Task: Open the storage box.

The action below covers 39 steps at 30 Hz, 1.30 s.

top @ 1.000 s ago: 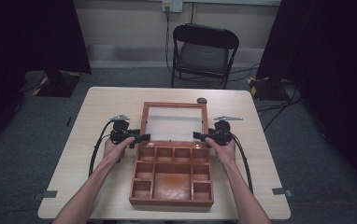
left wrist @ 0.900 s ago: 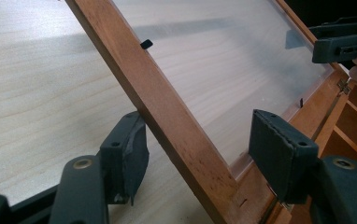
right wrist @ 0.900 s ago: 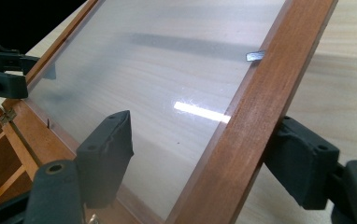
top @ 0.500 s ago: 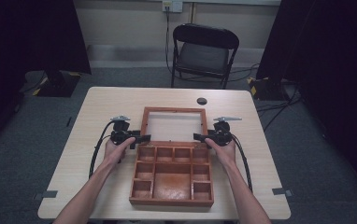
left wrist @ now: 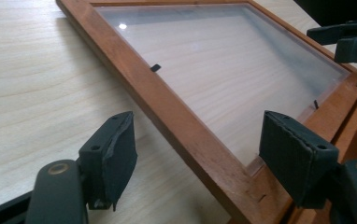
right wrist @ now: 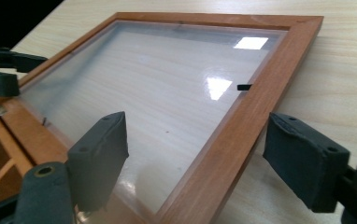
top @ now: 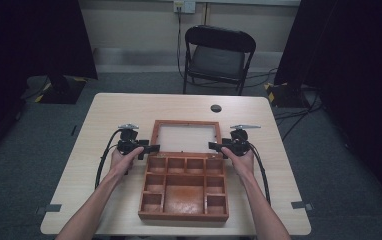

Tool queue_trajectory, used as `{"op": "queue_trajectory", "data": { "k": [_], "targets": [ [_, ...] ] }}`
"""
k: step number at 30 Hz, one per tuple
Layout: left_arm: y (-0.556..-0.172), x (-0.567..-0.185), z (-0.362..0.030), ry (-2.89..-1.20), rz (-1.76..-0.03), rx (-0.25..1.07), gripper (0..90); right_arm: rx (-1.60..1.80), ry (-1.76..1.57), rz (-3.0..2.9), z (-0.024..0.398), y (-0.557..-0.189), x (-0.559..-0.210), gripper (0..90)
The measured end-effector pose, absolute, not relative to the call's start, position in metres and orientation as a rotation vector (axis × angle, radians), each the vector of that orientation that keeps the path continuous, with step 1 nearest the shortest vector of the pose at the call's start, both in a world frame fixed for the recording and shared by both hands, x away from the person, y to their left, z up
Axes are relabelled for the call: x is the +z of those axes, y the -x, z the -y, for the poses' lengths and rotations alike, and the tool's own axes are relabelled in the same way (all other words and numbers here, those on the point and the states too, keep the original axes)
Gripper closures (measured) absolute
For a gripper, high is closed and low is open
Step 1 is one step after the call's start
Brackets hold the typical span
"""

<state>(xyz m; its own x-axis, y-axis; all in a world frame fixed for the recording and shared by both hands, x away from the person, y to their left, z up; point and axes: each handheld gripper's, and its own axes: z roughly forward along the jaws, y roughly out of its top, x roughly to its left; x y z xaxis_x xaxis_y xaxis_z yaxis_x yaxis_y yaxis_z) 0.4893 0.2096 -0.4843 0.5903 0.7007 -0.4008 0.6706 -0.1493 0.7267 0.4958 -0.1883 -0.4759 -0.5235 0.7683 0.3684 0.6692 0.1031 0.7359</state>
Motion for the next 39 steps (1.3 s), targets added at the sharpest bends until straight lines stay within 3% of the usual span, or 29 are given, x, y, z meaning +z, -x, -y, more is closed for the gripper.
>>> {"op": "queue_trajectory", "data": {
  "k": [19, 39],
  "targets": [
    [-0.454, -0.459, -0.236, -1.896, -1.065, 0.138, 21.9, 1.414, -1.421, -2.245, 0.197, -0.464, -0.444, 15.6],
    [-0.41, -0.463, -0.268, -1.973, -1.137, 0.247, 22.6, 1.246, -1.406, -2.171, 0.246, -0.393, -0.442, 15.2]
  ]
}}
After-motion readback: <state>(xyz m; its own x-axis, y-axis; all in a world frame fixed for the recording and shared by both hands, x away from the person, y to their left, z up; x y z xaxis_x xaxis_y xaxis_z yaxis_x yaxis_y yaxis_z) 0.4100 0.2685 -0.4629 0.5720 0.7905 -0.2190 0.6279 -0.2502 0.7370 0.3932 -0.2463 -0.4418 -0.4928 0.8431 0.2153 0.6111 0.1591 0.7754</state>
